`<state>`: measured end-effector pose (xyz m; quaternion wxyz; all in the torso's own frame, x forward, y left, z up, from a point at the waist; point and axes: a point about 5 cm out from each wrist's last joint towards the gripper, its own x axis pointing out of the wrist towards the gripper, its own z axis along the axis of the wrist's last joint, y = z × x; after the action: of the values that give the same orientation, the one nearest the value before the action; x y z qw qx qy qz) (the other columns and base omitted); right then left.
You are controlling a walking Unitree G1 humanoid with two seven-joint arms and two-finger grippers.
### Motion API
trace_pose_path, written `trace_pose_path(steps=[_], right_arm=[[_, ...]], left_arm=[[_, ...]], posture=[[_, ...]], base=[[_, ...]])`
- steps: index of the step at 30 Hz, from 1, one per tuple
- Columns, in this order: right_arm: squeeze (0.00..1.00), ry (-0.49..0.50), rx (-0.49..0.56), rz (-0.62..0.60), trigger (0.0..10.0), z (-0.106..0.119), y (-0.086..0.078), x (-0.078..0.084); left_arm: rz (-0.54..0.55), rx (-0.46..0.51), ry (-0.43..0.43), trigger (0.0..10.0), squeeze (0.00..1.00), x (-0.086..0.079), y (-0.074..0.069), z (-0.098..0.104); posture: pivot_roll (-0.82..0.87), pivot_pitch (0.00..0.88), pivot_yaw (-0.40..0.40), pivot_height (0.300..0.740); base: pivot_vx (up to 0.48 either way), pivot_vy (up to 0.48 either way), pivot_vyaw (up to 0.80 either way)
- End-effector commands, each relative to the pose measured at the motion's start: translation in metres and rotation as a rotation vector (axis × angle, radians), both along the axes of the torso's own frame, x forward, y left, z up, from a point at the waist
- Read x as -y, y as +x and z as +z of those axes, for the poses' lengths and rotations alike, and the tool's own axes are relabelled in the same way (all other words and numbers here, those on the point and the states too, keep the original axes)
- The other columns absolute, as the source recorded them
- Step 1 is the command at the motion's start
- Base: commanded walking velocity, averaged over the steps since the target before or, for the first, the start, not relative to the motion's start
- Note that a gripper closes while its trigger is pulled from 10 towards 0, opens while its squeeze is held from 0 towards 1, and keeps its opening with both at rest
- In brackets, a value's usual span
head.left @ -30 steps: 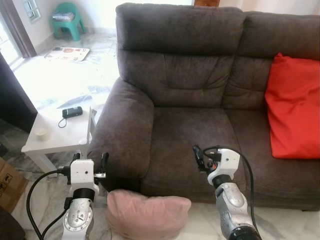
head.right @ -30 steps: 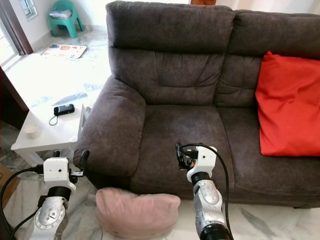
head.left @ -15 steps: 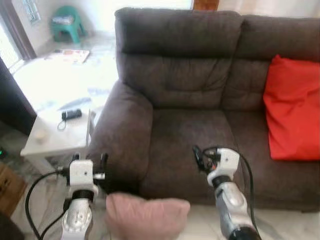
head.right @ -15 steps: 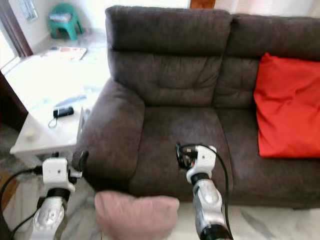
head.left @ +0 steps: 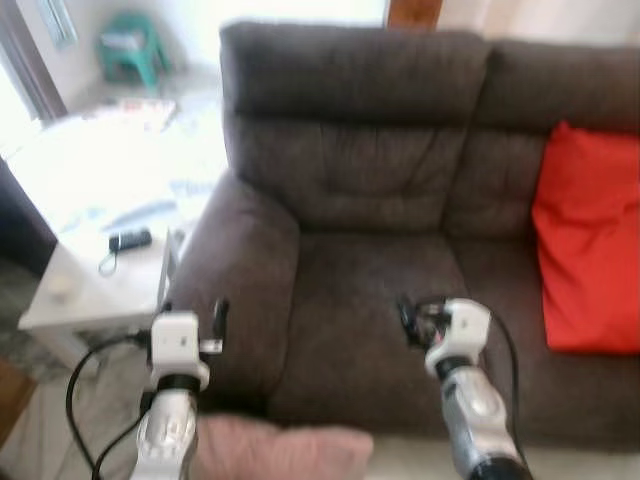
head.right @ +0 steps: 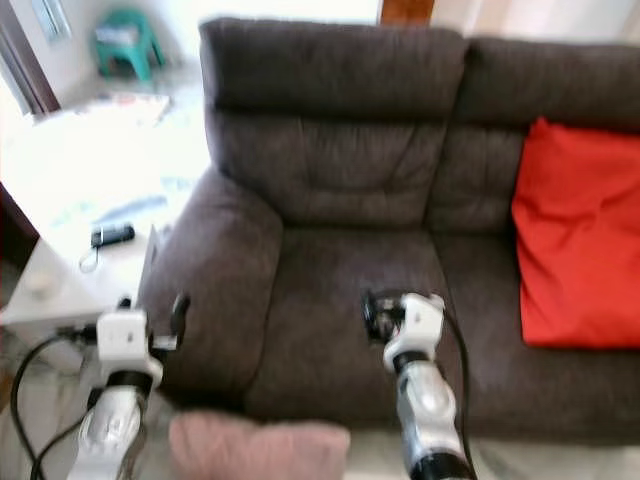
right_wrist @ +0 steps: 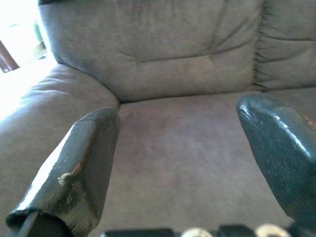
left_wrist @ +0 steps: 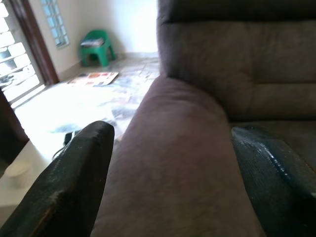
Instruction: Move the pillow to the sofa from floor
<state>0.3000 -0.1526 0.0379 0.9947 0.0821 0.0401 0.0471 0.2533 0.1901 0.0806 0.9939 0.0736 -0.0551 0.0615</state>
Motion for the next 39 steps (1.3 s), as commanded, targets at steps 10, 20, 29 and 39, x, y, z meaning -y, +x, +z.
trace_pose_path(steps=[10, 20, 29, 39], right_arm=[[0.0, 0.002, -0.011, 0.014, 10.0, -0.003, -0.003, -0.003], [0.0, 0.006, 0.013, 0.018, 10.0, 0.0, -0.003, -0.004], [0.0, -0.015, 0.04, 0.027, 10.0, 0.006, 0.0, 0.0], [0.0, -0.017, 0.074, 0.031, 10.0, 0.014, 0.005, 0.0]], left_arm=[[0.01, 0.025, 0.01, 10.0, 0.0, -0.001, -0.004, 0.009], [0.065, 0.028, 0.009, 10.0, 0.0, -0.005, -0.007, 0.009], [0.104, 0.043, 0.013, 10.0, 0.0, -0.008, -0.01, 0.012], [0.1, 0.05, 0.013, 10.0, 0.0, -0.008, -0.009, 0.013]], posture=[[0.1, 0.054, -0.047, 0.74], [0.09, 0.058, -0.047, 0.74], [0.1, 0.053, -0.049, 0.74], [0.09, 0.023, -0.043, 0.74]], base=[[0.0, 0.0, 0.0], [0.0, 0.0, 0.0], [0.0, 0.0, 0.0], [0.0, 0.0, 0.0]])
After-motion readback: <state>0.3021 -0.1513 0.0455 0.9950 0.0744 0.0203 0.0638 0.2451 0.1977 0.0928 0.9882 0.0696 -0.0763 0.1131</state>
